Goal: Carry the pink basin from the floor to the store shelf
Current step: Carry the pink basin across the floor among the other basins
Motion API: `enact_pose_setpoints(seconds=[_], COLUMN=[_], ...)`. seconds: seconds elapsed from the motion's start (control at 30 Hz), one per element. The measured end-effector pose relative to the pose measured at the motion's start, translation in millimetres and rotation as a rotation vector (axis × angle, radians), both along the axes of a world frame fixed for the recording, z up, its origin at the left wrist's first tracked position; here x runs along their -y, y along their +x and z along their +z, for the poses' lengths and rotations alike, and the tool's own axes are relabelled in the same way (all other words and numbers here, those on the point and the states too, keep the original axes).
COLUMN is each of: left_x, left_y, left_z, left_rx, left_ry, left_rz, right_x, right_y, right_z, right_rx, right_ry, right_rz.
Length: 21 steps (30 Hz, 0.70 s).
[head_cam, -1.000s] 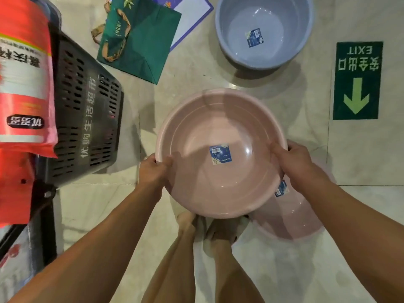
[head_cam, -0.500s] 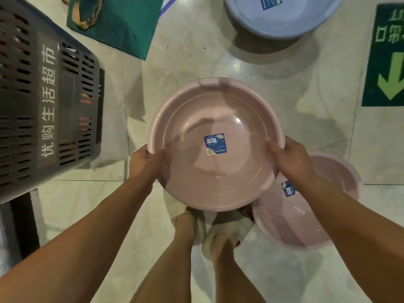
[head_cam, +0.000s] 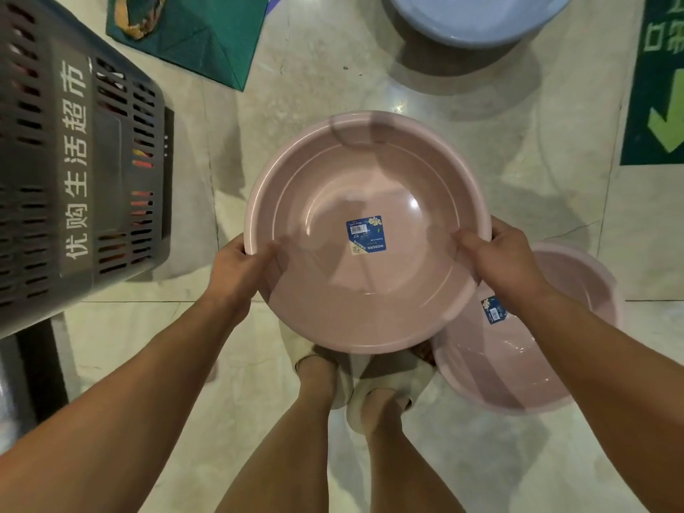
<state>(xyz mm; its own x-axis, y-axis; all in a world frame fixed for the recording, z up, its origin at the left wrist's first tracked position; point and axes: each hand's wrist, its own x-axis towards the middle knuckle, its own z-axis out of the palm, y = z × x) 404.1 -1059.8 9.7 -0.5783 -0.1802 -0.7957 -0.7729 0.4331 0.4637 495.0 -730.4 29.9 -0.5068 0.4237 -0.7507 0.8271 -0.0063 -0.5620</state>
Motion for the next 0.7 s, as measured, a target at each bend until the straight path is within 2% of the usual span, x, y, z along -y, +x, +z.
enact_pose_setpoints(seconds=[0.43, 0.7], left_x=[-42.8, -88.0], left_y=[-37.9, -41.3], left_z=[165.3, 224.6], left_rx=[-0.025, -0.089], left_ry=[0.051, 0.042], left_rz=[-0.038, -0.303], right_x=[-4.0, -20.3], right_y=[17.8, 69.0], right_z=[157.9, 218.1], right_rx=[0.025, -0.005], right_ry=[0.076, 0.096], right_rz=[-0.16, -0.352])
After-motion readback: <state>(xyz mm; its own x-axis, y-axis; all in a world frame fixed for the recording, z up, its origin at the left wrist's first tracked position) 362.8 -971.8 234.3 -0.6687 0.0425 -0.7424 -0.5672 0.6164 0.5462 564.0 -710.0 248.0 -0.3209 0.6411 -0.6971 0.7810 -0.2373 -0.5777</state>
